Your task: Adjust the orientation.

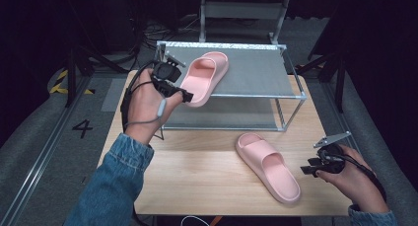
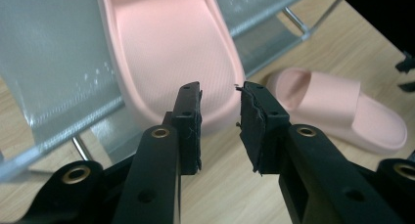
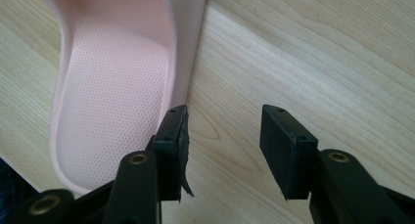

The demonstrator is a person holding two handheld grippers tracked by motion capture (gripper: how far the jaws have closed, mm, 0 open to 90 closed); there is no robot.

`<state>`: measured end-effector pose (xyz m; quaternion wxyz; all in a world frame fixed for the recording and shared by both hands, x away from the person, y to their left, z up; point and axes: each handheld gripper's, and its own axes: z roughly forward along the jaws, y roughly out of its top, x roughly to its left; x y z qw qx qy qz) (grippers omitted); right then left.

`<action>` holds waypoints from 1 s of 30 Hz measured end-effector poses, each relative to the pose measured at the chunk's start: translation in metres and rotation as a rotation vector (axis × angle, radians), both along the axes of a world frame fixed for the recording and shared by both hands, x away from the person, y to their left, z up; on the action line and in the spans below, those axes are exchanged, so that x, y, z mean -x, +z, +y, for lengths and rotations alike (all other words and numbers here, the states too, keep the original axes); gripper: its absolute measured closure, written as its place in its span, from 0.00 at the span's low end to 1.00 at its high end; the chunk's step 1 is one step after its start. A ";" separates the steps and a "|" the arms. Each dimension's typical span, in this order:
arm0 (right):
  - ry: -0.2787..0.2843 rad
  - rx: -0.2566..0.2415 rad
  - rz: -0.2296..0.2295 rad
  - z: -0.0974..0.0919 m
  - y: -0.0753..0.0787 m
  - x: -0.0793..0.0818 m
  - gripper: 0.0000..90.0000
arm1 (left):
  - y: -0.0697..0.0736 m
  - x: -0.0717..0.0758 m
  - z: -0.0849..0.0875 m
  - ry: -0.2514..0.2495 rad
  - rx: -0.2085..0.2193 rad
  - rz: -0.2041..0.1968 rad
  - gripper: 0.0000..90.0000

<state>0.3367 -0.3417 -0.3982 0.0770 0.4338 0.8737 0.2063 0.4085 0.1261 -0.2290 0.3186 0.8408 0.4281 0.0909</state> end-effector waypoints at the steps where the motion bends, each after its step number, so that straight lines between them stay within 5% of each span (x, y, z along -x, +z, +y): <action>1: 0.002 0.002 -0.001 0.000 0.000 0.000 0.61 | -0.002 0.004 0.003 -0.008 0.004 -0.006 0.80; 5: 0.004 0.001 0.003 0.002 -0.001 0.000 0.61 | -0.012 0.014 0.008 -0.019 0.024 -0.029 0.86; 12: 0.011 0.006 0.000 0.004 -0.001 0.000 0.61 | -0.034 0.016 0.014 -0.045 0.136 -0.088 0.93; 20: 0.009 0.006 0.004 0.005 -0.002 0.000 0.61 | -0.051 0.013 0.018 -0.017 0.125 -0.101 1.00; 22: 0.013 0.009 0.002 0.006 -0.002 0.000 0.61 | -0.053 0.012 0.022 -0.013 0.154 -0.097 1.00; 30: 0.015 0.009 0.007 0.007 -0.003 0.000 0.61 | -0.054 0.009 0.017 -0.023 0.141 -0.126 1.00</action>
